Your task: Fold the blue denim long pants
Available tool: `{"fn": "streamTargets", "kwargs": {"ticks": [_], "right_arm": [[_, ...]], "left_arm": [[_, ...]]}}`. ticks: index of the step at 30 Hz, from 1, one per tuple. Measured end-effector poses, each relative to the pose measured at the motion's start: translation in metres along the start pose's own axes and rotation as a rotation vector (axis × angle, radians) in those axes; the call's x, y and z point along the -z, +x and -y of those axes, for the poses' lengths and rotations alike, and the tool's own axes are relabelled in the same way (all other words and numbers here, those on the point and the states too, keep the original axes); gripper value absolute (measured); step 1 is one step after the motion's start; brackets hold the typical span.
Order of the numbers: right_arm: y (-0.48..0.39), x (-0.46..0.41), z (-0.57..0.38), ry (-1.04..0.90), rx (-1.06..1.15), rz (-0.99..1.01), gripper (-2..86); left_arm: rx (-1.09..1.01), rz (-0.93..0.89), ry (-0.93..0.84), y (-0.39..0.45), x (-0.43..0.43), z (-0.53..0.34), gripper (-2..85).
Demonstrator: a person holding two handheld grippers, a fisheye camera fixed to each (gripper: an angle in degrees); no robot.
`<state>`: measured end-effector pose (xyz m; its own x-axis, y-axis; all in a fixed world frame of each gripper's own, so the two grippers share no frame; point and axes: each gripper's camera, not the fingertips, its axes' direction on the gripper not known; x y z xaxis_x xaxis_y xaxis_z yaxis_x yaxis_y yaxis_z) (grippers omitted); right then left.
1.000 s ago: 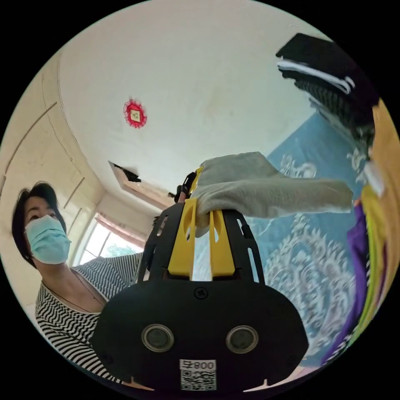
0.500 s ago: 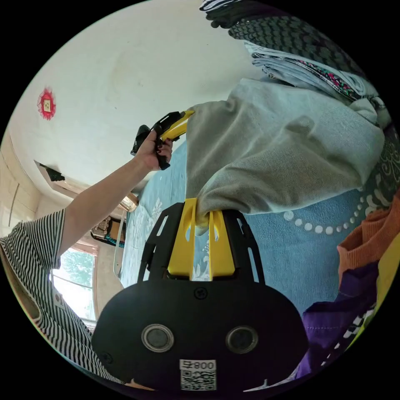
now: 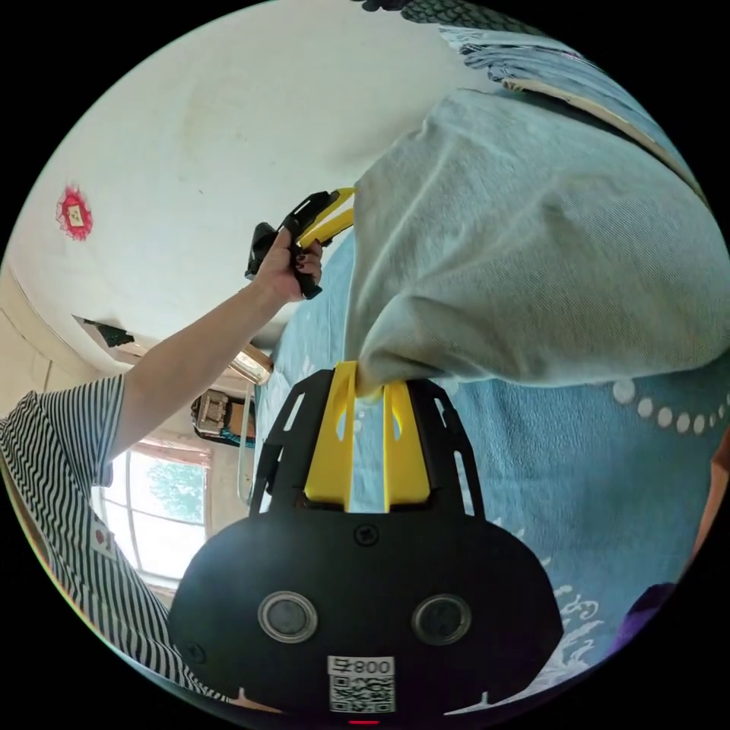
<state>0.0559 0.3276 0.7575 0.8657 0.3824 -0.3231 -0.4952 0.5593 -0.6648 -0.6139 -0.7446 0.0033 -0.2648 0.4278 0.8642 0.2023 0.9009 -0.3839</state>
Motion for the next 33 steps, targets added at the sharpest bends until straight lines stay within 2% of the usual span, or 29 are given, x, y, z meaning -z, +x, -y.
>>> {"fn": "streamTargets", "kwargs": {"ticks": [4, 6, 9, 11, 16, 19, 24, 28, 33], "right_arm": [[0.005, 0.008, 0.004, -0.028, -0.014, -0.017, 3.6], [0.002, 0.025, 0.011, 0.016, 0.001, -0.081, 2.1], [0.007, 0.052, 0.035, 0.089, -0.02, -0.3, 1.1], [0.026, 0.06, 0.051, 0.076, -0.086, -0.438, 1.4], [0.045, 0.064, 0.071, 0.103, -0.139, -0.587, 5.2], [0.062, 0.063, 0.089, 0.108, -0.186, -0.647, 6.8], [0.085, 0.075, 0.13, 0.13, -0.216, -0.583, 4.4], [0.087, 0.077, 0.153, 0.096, -0.18, -0.639, 2.2], [0.069, 0.088, 0.158, 0.115, -0.108, -0.692, 0.5]], "left_arm": [[-0.103, -0.069, -0.007, 0.044, 0.001, 0.005, 7.8], [-0.15, -0.149, -0.087, 0.07, -0.014, -0.005, 7.1], [-0.212, -0.115, -0.265, 0.106, -0.052, -0.033, 6.5], [-0.214, -0.052, -0.303, 0.118, -0.067, -0.049, 6.7], [0.017, -0.021, -0.092, 0.124, -0.066, -0.078, 8.4], [0.081, -0.013, -0.125, 0.13, -0.086, -0.082, 7.4], [0.024, 0.021, -0.198, 0.159, -0.11, -0.06, 5.7], [-0.018, 0.062, -0.227, 0.184, -0.112, -0.054, 4.8], [-0.122, 0.088, -0.147, 0.235, -0.099, -0.053, 3.6]]}}
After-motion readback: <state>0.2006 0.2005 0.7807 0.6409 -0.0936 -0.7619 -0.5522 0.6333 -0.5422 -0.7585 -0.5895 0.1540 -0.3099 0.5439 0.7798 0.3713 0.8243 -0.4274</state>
